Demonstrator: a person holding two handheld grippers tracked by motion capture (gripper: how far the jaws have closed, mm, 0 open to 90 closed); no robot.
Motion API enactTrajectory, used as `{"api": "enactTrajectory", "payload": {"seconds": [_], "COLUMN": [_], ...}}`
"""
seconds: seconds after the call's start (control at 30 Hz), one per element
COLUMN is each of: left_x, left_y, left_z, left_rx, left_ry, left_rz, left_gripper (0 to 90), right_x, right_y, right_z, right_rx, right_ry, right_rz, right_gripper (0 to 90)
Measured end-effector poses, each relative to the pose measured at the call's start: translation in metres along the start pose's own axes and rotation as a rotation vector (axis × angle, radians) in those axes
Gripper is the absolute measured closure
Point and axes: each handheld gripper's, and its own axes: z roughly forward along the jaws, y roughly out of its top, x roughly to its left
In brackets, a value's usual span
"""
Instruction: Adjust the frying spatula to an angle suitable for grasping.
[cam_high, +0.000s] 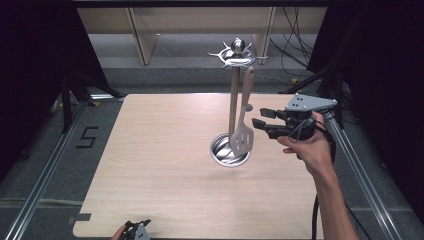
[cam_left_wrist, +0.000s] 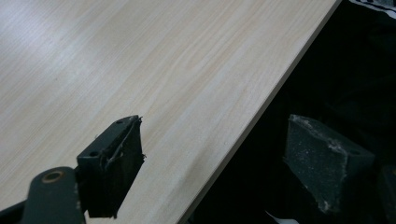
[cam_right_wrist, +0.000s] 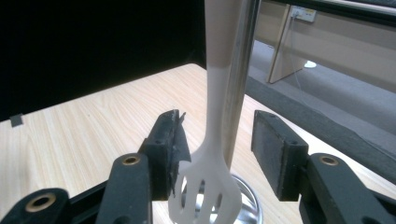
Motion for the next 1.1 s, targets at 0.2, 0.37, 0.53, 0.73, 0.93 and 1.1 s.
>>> {"api": "enactTrajectory", "payload": {"seconds": [0.2, 0.37, 0.53, 0.73, 0.93, 1.1], "left_x": [0.000, 0.000, -0.001, -0.001, -0.001, -0.002], "left_y": [0.000, 0.000, 0.000, 0.000, 0.000, 0.000], "left_z": [0.001, 0.000, 0.000, 0.000, 0.000, 0.000], "left_rx": [-0.004, -0.001, -0.003, -0.008, -0.004, -0.008], "left_ry": [-0.008, 0.006, 0.007, 0.005, 0.007, 0.009], "left_rz": [-0.007, 0.000, -0.011, -0.015, -0.009, -0.013], "left_gripper": [18.7, 18.7, 18.7, 18.7, 18.8, 18.7], "right_x": [0.005, 0.008, 0.012, 0.012, 0.014, 0.012], "right_y": [-0.009, -0.014, -0.023, -0.028, -0.037, -0.042], "right_z": [-0.002, -0.003, -0.004, -0.004, -0.002, -0.003], "right_rx": [-0.004, 0.014, 0.017, 0.040, 0.052, 0.064], "right_ry": [-0.043, -0.051, -0.065, -0.082, -0.094, -0.096], "right_rz": [-0.004, -0.031, -0.031, -0.032, -0.021, -0.016], "right_gripper": [48.8, 46.1, 44.1, 42.7, 41.0, 40.7]}}
